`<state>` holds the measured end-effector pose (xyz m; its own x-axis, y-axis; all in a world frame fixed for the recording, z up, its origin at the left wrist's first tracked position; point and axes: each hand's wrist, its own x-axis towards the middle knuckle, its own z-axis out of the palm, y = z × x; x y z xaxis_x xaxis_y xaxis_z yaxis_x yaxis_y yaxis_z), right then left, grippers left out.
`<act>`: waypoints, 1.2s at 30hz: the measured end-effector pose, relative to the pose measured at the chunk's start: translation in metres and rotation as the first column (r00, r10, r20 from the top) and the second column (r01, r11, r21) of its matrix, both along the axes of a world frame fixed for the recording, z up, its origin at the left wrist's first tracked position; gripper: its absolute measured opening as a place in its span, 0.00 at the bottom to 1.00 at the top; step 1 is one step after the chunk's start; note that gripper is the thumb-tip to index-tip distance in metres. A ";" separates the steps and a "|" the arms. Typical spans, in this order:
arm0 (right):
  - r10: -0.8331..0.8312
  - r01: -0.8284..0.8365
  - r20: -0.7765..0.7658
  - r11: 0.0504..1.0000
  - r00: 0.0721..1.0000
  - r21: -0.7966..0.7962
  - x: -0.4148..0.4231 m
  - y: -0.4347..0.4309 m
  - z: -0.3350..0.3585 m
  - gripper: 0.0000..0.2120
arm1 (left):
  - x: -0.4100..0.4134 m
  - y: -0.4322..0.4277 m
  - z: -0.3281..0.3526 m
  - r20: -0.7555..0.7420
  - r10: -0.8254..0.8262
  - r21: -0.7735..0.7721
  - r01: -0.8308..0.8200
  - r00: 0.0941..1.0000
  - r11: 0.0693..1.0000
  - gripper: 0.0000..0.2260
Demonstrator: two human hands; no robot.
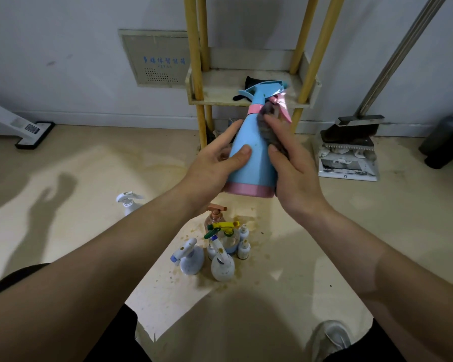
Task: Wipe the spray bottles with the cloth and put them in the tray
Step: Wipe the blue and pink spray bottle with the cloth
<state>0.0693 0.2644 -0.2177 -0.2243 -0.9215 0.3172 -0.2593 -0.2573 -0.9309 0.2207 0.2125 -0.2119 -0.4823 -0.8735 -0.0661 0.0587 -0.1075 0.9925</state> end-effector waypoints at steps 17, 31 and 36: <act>-0.046 0.043 0.098 0.998 0.994 0.040 -0.007 -0.006 0.000 0.23 | 0.003 0.006 0.005 0.120 -0.038 -0.167 0.058 0.992 0.984 0.26; 0.176 -0.223 -0.574 0.975 0.800 -0.011 -0.011 -0.002 -0.003 0.20 | 0.012 0.002 0.007 0.187 0.008 -0.188 0.027 0.982 0.982 0.25; 0.002 0.003 -0.346 1.000 0.938 0.014 -0.028 -0.011 0.006 0.21 | 0.004 0.005 0.004 0.122 -0.025 -0.039 0.030 0.992 0.999 0.32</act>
<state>0.0417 0.2538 -0.2115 -0.1030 -0.9265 0.3619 -0.5664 -0.2445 -0.7870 0.2249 0.2175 -0.2082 -0.4968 -0.8632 -0.0903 -0.0647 -0.0670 0.9957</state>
